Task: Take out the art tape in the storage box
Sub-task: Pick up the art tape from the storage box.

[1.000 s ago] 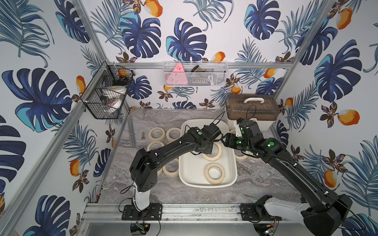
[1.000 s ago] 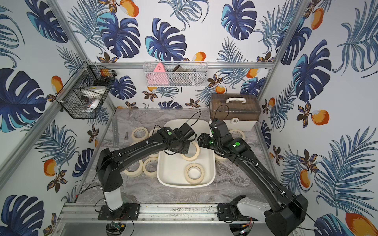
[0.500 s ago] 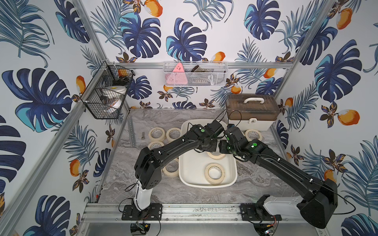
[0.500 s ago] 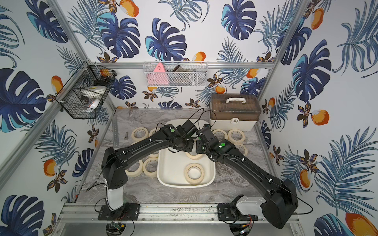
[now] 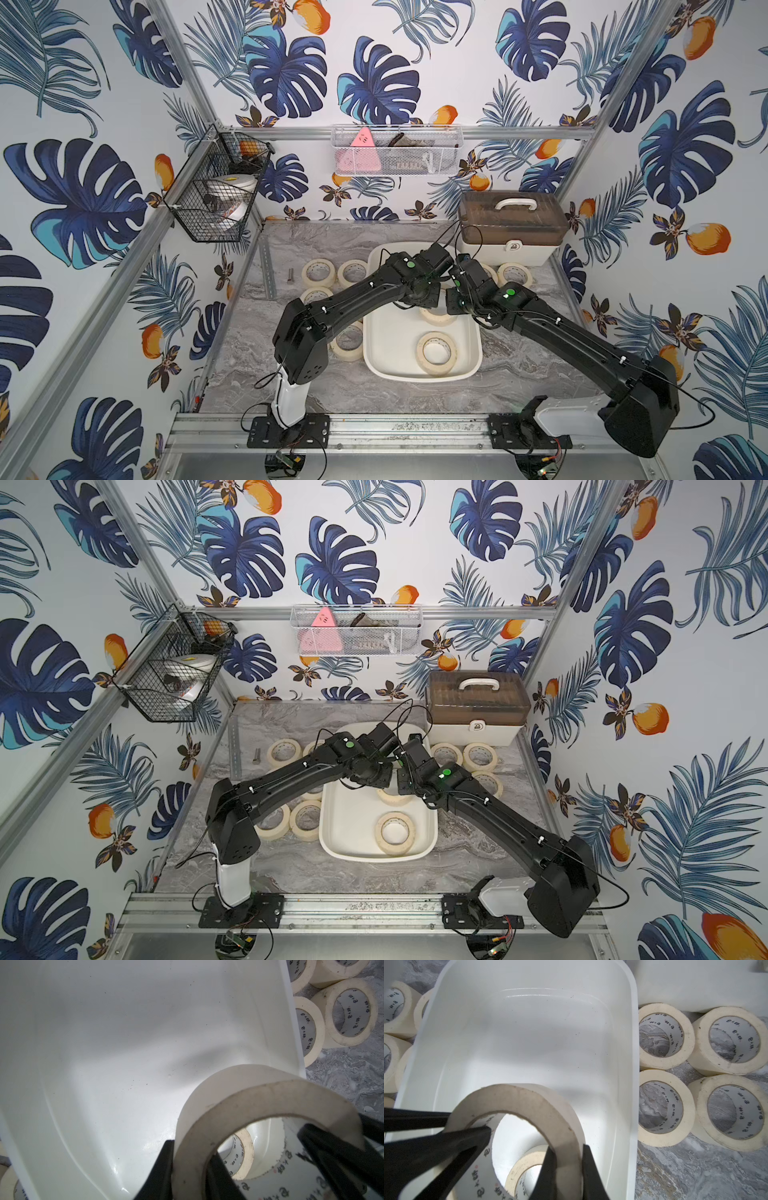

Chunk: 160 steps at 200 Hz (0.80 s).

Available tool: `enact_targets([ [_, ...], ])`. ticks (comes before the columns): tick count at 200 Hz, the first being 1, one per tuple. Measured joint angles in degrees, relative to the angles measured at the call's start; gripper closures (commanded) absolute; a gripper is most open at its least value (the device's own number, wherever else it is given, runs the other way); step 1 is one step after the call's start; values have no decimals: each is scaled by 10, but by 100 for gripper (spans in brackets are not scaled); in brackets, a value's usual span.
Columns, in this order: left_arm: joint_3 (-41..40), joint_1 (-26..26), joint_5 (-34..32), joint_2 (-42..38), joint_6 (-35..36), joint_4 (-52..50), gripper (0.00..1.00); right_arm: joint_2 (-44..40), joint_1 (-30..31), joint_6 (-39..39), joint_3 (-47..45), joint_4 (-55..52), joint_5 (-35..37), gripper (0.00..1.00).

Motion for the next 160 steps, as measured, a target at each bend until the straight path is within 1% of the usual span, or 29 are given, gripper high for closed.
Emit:
enact_targets([
  [27, -13, 0, -7, -24, 0, 14, 66, -2, 0, 0, 19, -7, 2, 100],
  [52, -24, -1, 2, -52, 0, 33, 48, -3, -2, 8, 20, -8, 8, 100],
  [61, -28, -1, 11, -63, 2, 43, 44, -3, -3, 11, 21, -8, 12, 100],
  [82, -39, -1, 11, -84, 10, 59, 34, -4, -2, 14, 25, -8, 13, 100],
  [118, -69, 0, 7, -138, 25, 82, 25, -10, -9, 16, 37, -13, 22, 100],
  [143, -104, 4, -7, -186, 28, 104, 18, -19, -27, 15, 45, -21, 28, 100],
  [160, -123, 12, -11, -212, 34, 119, 17, -32, -45, 15, 45, -27, 30, 100],
])
